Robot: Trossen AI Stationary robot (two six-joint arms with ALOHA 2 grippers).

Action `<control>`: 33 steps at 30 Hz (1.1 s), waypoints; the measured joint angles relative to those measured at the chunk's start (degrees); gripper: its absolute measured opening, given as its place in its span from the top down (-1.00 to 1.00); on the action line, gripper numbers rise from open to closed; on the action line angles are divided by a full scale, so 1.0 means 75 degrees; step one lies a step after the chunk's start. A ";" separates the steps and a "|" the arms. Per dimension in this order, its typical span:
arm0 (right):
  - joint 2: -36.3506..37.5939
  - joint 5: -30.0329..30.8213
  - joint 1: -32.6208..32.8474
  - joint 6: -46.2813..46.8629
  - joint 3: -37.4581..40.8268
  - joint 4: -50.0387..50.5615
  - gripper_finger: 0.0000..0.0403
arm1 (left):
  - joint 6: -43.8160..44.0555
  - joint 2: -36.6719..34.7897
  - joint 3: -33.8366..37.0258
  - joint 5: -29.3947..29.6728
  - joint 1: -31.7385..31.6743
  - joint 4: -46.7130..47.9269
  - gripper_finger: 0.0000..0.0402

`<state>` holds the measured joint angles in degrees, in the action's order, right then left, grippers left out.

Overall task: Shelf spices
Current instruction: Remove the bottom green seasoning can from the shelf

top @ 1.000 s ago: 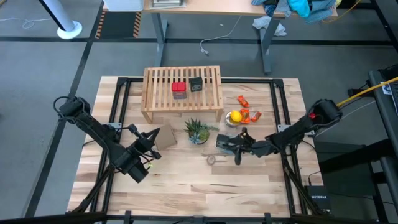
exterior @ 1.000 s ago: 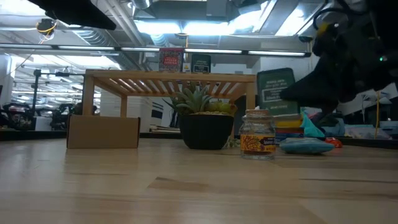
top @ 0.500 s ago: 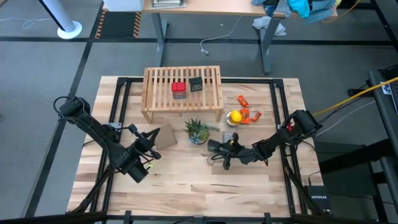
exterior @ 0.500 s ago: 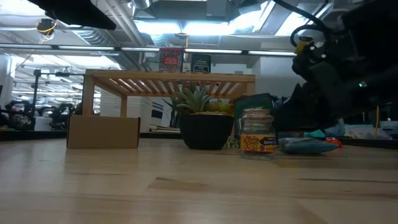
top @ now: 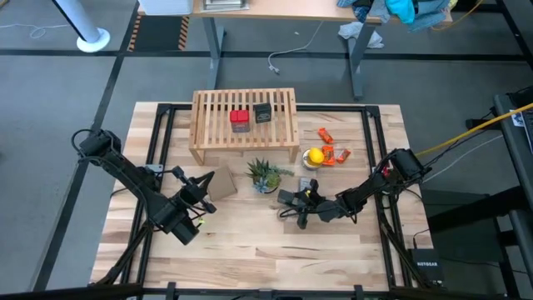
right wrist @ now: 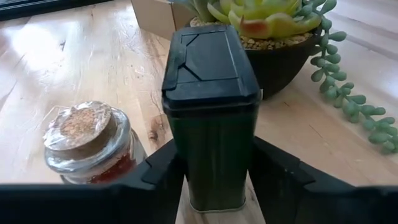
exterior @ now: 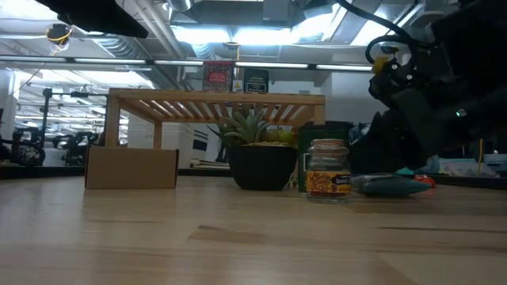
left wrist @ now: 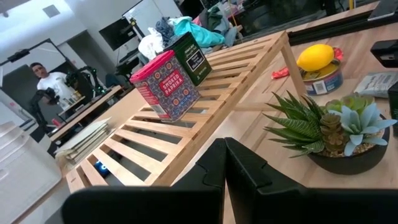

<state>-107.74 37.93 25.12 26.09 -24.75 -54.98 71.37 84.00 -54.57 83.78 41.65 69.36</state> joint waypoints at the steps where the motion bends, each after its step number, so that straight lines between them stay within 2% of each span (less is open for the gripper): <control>1: 0.0000 0.0003 -0.0001 0.0000 0.0001 0.0000 0.13 | -0.0001 -0.0001 0.0000 0.0001 0.0000 -0.0003 1.00; 8: 0.0000 0.0195 -0.0002 0.0066 -0.0001 0.0099 0.12 | 0.0000 -0.0001 0.0000 -0.0002 0.0000 -0.0003 1.00; 15: 0.0000 0.0002 -0.0002 0.0075 -0.0103 0.0256 0.11 | -0.0003 0.0001 0.0000 -0.0002 0.0000 -0.0002 1.00; 20: 0.0003 0.0000 -0.0002 0.0082 -0.0533 0.1175 0.11 | -0.0105 0.0000 0.0000 -0.0002 0.0000 -0.0006 1.00; 28: 0.0003 0.0022 -0.0002 0.0085 -0.1437 0.3391 0.11 | -0.0128 0.0002 0.0000 -0.0002 0.0000 -0.0004 1.00; 33: 0.0007 0.0411 -0.0002 0.0058 -0.1723 0.4116 0.11 | -0.0125 -0.0001 0.0000 -0.0002 0.0000 -0.0003 1.00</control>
<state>-107.69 41.01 25.10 26.52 -37.67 -24.11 70.43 83.99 -54.57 83.77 41.65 69.34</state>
